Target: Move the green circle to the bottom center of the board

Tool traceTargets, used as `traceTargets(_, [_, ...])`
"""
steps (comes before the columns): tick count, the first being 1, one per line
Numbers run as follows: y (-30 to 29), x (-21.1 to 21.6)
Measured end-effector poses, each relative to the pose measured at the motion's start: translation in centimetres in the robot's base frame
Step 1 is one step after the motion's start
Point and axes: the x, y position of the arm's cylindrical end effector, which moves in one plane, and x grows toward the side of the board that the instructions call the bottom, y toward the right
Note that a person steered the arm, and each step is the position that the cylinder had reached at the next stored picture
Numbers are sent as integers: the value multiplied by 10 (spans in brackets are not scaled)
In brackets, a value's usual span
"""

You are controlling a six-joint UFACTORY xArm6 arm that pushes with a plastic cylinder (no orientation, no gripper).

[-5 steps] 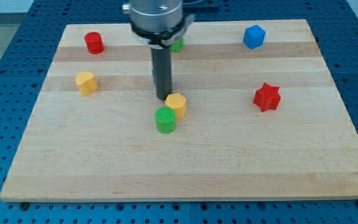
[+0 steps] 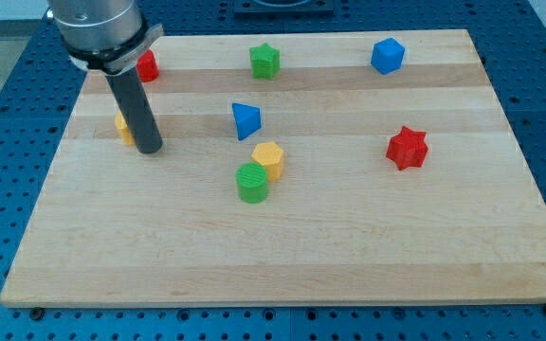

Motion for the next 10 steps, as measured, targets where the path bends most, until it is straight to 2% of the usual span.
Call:
traceTargets(1, [10, 25])
traceTargets(4, [172, 56])
traceTargets(6, [230, 57])
traceTargets(7, [242, 87])
traceTargets(8, [283, 87])
traceTargets(9, [308, 107])
traceTargets(10, [239, 112])
